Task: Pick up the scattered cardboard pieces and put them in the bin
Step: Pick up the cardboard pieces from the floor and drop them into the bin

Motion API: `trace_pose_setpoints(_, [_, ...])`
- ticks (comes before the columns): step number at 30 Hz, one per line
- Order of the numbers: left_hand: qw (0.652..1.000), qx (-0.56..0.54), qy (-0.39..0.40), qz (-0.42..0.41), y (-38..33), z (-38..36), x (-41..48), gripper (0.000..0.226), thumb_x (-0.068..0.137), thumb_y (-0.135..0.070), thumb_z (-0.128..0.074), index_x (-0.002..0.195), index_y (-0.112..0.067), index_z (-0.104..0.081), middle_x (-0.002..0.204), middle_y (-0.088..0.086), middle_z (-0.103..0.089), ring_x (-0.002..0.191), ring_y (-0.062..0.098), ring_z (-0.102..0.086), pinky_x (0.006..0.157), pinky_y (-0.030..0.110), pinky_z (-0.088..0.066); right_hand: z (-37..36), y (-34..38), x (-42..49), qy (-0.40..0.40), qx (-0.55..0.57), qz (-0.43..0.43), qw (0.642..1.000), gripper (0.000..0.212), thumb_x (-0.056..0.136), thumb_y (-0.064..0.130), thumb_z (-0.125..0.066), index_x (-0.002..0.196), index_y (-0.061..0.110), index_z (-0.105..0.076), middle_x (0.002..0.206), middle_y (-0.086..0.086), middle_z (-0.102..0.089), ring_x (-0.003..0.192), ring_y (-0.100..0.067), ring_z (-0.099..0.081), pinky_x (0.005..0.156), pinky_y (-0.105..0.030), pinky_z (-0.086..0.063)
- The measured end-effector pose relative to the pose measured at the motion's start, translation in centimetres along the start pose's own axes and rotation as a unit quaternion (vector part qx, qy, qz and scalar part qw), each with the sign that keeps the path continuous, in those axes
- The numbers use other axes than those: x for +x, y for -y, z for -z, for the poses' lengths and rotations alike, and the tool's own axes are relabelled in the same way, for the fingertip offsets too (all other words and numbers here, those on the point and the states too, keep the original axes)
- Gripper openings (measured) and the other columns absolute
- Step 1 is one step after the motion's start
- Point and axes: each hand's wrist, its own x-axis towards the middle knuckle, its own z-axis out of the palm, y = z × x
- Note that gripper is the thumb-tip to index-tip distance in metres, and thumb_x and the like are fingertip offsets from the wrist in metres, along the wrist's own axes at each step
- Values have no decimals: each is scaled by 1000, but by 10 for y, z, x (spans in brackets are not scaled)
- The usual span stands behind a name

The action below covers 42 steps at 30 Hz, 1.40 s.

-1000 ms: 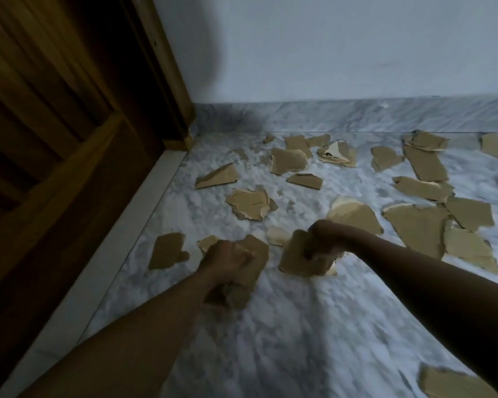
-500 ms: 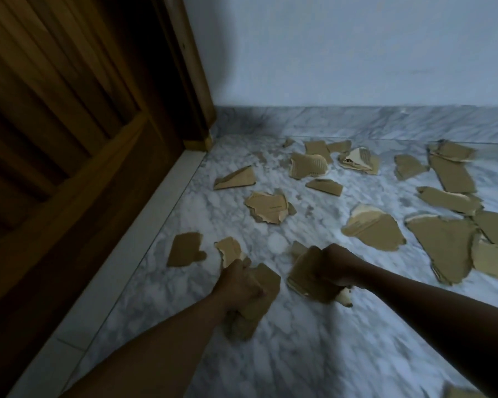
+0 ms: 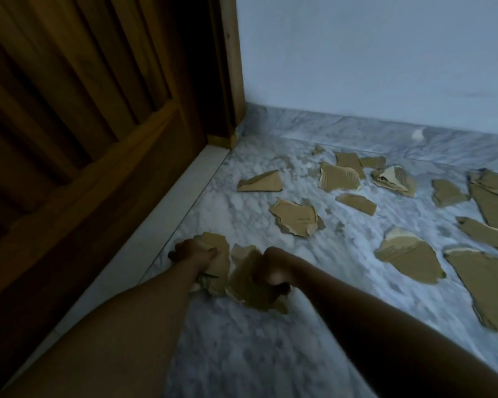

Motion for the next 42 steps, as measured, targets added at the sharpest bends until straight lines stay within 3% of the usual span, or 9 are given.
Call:
trace_pose_setpoints(4, [1000,-7,-10,-27,-2,-8,14,87,86,-59,-61,147,-4,-34,149,19,-39,136,36,-37,106,40,-38,-47,26,20,-151,10,-44,987,38,96,31,-54,129,14,-55,136,-13,-40,128,-35,-37,103,-49,-35])
trace_pose_setpoints(10, [979,-190,-56,-45,-2,-14,14,83,77,-29,-81,137,-2,-31,137,21,-49,122,38,-53,96,42,-46,-26,6,24,-99,108,-82,986,65,93,28,-56,148,11,-24,134,-11,-54,125,-32,-51,112,-57,-25])
trace_pose_setpoints(12, [977,-200,-43,-53,-7,-22,15,91,79,-25,-80,146,-7,-20,141,22,-45,124,39,-51,99,44,-44,0,-9,30,-98,68,-41,992,36,89,35,-60,116,12,-54,114,-8,-63,113,-29,-59,109,-58,-36])
trace_pose_setpoints(15, [982,-175,-11,-69,-18,-40,21,93,83,-33,-75,151,-13,-16,146,17,-42,128,38,-48,102,44,-45,52,-26,44,-162,-6,-38,986,25,88,39,-55,78,16,-55,90,-4,-59,105,-32,-59,102,-59,-40])
trace_pose_setpoints(21, [989,-129,27,-64,-23,-52,37,92,80,-45,-72,150,-20,-18,146,12,-42,126,34,-48,102,46,-45,101,-34,81,-134,-81,-83,984,57,93,34,-57,147,20,-41,162,-7,-11,148,-41,-6,110,-74,-6])
trace_pose_setpoints(28, [993,-102,36,-50,-27,-56,50,93,82,-47,-70,148,-21,-11,143,15,-39,125,36,-46,101,47,-44,99,-48,79,-215,-187,18,959,37,85,31,-68,116,15,-60,126,-7,-44,124,-35,-38,108,-77,-6])
trace_pose_setpoints(32, [993,-99,39,-53,-27,-56,54,94,82,-46,-71,149,-21,-10,142,14,-42,123,36,-49,98,42,-46,124,-59,63,-265,-24,143,953,26,83,19,-74,106,10,-69,105,-9,-66,104,-31,-63,91,-47,-50])
trace_pose_setpoints(37, [993,-96,37,-62,-27,-56,55,92,83,-44,-70,149,-20,-11,143,15,-41,124,37,-49,99,42,-45,183,-95,27,-331,297,212,870,23,74,11,-84,94,14,-74,93,-10,-75,83,-22,-72,68,-37,-61])
trace_pose_setpoints(42, [993,-94,34,-57,-30,-55,54,96,83,-46,-71,151,-18,-9,145,16,-40,126,37,-47,103,43,-43,158,-80,31,-173,213,90,957,30,86,8,-73,115,0,-66,100,-10,-69,77,-10,-64,60,-19,-52])
